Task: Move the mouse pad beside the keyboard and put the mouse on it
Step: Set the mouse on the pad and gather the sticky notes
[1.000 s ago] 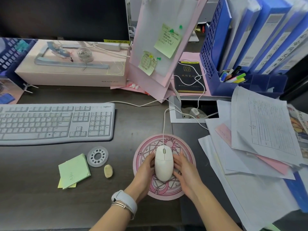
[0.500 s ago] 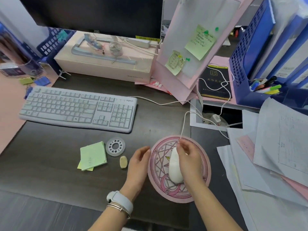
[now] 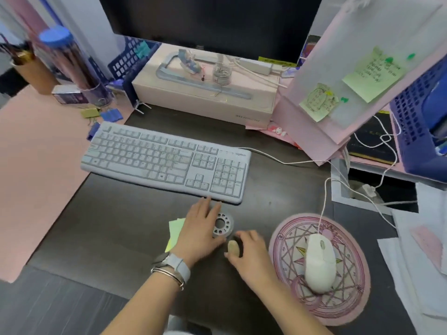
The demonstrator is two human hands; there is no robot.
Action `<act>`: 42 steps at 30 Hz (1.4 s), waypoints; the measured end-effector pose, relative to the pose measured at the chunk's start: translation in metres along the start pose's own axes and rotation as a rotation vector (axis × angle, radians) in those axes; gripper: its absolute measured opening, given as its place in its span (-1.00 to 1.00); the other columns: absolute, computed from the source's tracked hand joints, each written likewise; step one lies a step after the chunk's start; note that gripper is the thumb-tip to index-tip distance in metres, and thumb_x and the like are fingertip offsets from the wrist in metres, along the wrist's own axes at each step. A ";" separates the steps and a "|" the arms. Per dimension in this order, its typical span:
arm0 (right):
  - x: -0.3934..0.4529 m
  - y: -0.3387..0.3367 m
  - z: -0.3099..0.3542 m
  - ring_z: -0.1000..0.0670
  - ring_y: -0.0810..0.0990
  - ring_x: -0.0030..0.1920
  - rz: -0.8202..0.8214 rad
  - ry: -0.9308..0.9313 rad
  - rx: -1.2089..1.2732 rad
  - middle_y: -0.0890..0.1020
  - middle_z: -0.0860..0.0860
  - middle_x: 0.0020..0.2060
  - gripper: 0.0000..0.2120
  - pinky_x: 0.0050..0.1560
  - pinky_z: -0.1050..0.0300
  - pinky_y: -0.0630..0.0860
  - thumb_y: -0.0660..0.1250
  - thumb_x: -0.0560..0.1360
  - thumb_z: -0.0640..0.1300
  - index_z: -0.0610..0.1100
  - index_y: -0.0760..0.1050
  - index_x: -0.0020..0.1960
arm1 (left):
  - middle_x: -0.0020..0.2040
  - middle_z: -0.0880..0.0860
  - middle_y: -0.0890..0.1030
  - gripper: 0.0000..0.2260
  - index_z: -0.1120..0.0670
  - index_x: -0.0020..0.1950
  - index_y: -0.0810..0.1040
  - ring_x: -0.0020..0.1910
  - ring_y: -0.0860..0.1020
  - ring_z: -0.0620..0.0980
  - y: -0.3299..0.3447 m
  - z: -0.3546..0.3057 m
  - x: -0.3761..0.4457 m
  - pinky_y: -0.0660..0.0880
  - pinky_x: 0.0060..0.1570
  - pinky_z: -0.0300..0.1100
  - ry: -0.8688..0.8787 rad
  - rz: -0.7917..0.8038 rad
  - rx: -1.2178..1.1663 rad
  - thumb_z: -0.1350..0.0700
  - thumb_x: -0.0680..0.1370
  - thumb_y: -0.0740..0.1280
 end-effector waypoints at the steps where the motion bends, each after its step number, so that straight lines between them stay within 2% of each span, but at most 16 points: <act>1: 0.001 0.003 0.002 0.06 0.35 0.27 -0.004 0.008 -0.032 0.41 0.05 0.23 -0.55 0.26 0.24 0.30 0.30 0.46 0.01 -0.04 0.37 0.32 | 0.55 0.12 0.05 -0.25 0.11 0.50 0.06 0.53 -0.01 0.11 0.001 0.003 0.004 -0.16 0.46 -0.06 0.044 0.070 0.070 -0.11 0.44 0.33; 5: 0.003 0.012 0.010 0.03 0.42 0.20 -0.056 0.109 -0.065 0.46 0.02 0.18 -0.63 0.17 0.25 0.32 0.28 0.46 -0.08 -0.06 0.43 0.26 | 0.52 0.03 0.16 -0.28 0.09 0.50 0.04 0.49 0.10 -0.01 0.003 0.011 0.016 -0.22 0.44 -0.18 0.209 0.126 0.068 -0.09 0.47 0.30; 8: 0.002 0.012 0.013 0.02 0.50 0.13 -0.186 0.249 0.051 0.53 -0.01 0.13 -0.64 0.13 0.24 0.38 0.30 0.44 -0.17 -0.10 0.46 0.23 | 0.49 0.06 0.24 -0.31 0.11 0.49 0.10 0.45 0.18 0.04 0.001 0.012 0.016 -0.06 0.44 -0.21 0.285 0.108 -0.050 -0.07 0.47 0.32; 11: 0.002 0.007 0.016 0.01 0.55 0.06 -0.370 0.376 0.252 0.59 -0.03 0.09 -0.63 0.09 0.19 0.47 0.35 0.42 -0.19 -0.14 0.47 0.22 | 0.44 0.05 0.31 -0.32 0.11 0.47 0.15 0.41 0.24 0.04 -0.011 0.020 0.011 0.07 0.39 -0.22 0.319 -0.001 -0.112 -0.11 0.45 0.32; 14: 0.007 0.004 0.030 0.03 0.56 0.00 -0.461 0.341 0.355 0.60 -0.03 0.05 -0.65 0.04 0.20 0.51 0.36 0.43 -0.19 -0.14 0.47 0.20 | 0.40 0.03 0.34 -0.30 0.10 0.47 0.14 0.39 0.26 0.03 -0.024 0.043 -0.002 0.08 0.38 -0.25 0.298 -0.052 -0.159 -0.10 0.43 0.33; 17: 0.014 0.009 0.056 0.17 0.54 -0.08 -0.405 0.230 0.422 0.57 0.04 0.00 -0.67 -0.09 0.38 0.48 0.37 0.43 -0.19 -0.10 0.46 0.19 | 0.41 0.04 0.33 -0.25 0.09 0.49 0.07 0.40 0.25 0.03 -0.028 0.066 -0.020 0.07 0.41 -0.25 0.278 -0.007 -0.163 -0.09 0.41 0.32; 19: 0.017 0.016 0.071 0.24 0.52 -0.08 -0.315 0.159 0.419 0.54 0.11 -0.02 -0.64 -0.16 0.48 0.45 0.38 0.43 -0.20 -0.04 0.45 0.20 | 0.42 0.04 0.32 -0.20 0.09 0.50 0.00 0.41 0.23 0.01 -0.024 0.075 -0.027 -0.01 0.39 -0.30 0.219 0.045 -0.168 -0.08 0.40 0.36; 21: 0.018 0.024 0.082 0.25 0.51 -0.03 -0.210 0.085 0.357 0.52 0.15 0.03 -0.59 -0.10 0.51 0.43 0.36 0.43 -0.20 0.01 0.41 0.25 | 0.44 0.02 0.31 -0.12 0.08 0.51 -0.03 0.44 0.21 -0.01 -0.021 0.080 -0.029 -0.05 0.43 -0.24 0.172 0.042 -0.162 -0.15 0.36 0.37; 24: 0.019 0.036 0.091 0.15 0.49 0.13 -0.110 0.004 0.213 0.51 0.09 0.14 -0.55 0.16 0.35 0.42 0.33 0.44 -0.17 0.02 0.37 0.30 | 0.51 -0.02 0.17 -0.09 0.06 0.51 -0.03 0.50 0.06 -0.06 -0.022 0.086 -0.034 -0.12 0.45 -0.22 0.112 0.036 -0.193 -0.28 0.29 0.25; 27: 0.022 0.047 0.093 0.10 0.48 0.19 -0.034 -0.025 0.121 0.50 0.05 0.19 -0.55 0.21 0.27 0.39 0.31 0.45 -0.15 0.04 0.35 0.31 | 0.50 -0.06 0.07 -0.15 0.07 0.50 0.02 0.44 -0.06 -0.17 -0.027 0.089 -0.043 -0.11 0.40 -0.27 -0.039 0.039 -0.410 -0.24 0.29 0.16; 29: 0.023 0.051 0.092 0.11 0.48 0.17 -0.024 -0.039 0.102 0.50 0.05 0.17 -0.58 0.16 0.30 0.38 0.31 0.46 -0.11 0.04 0.36 0.30 | 0.49 -0.03 0.14 -0.33 0.09 0.48 0.11 0.45 0.02 -0.11 -0.028 0.090 -0.050 -0.03 0.37 -0.28 -0.191 -0.009 -0.581 -0.05 0.43 0.26; 31: 0.023 0.050 0.092 0.12 0.45 0.11 -0.068 -0.048 0.117 0.48 0.08 0.09 -0.62 0.06 0.35 0.32 0.32 0.45 -0.05 0.02 0.41 0.26 | 0.45 0.04 0.26 -0.49 0.11 0.44 0.21 0.43 0.16 0.00 -0.023 0.091 -0.055 0.09 0.38 -0.21 -0.338 -0.084 -0.637 0.08 0.52 0.25; 33: 0.023 0.047 0.087 0.08 0.42 0.14 -0.206 -0.009 0.178 0.46 0.10 0.04 -0.64 0.04 0.35 0.25 0.35 0.44 -0.05 -0.06 0.46 0.22 | 0.39 0.07 0.34 -0.54 0.11 0.41 0.27 0.35 0.31 0.04 -0.017 0.090 -0.055 0.25 0.35 -0.12 -0.462 -0.105 -0.688 0.05 0.53 0.25; 35: 0.023 0.045 0.079 0.00 0.42 0.21 -0.264 0.146 0.273 0.49 0.01 0.12 -0.58 0.12 0.29 0.29 0.36 0.44 -0.04 -0.15 0.44 0.26 | 0.33 0.08 0.40 -0.55 0.12 0.39 0.30 0.21 0.42 0.00 -0.014 0.085 -0.055 0.34 0.22 -0.17 -0.543 -0.082 -0.762 0.05 0.53 0.26; 38: 0.024 0.048 0.075 0.00 0.49 0.13 -0.161 0.356 0.376 0.50 -0.09 0.21 -0.51 0.09 0.23 0.36 0.34 0.45 0.01 -0.19 0.42 0.31 | 0.25 0.09 0.48 -0.61 0.15 0.32 0.38 0.11 0.51 -0.01 -0.013 0.076 -0.051 0.41 0.12 -0.18 -0.649 -0.040 -0.877 0.05 0.52 0.26; 42: 0.022 0.050 0.080 0.02 0.52 0.00 -0.120 0.412 0.463 0.61 -0.10 0.12 -0.58 -0.02 0.23 0.38 0.32 0.47 0.00 -0.21 0.50 0.25 | 0.17 0.14 0.54 -0.69 0.14 0.21 0.45 0.07 0.56 0.06 -0.014 0.070 -0.046 0.50 0.13 0.02 -0.670 -0.022 -0.919 0.05 0.50 0.27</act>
Point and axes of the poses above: each hand's wrist, its own x-axis towards the middle knuckle, its own y-axis out of the palm, z = x × y, the point moved 1 cm from there along x, towards the middle knuckle
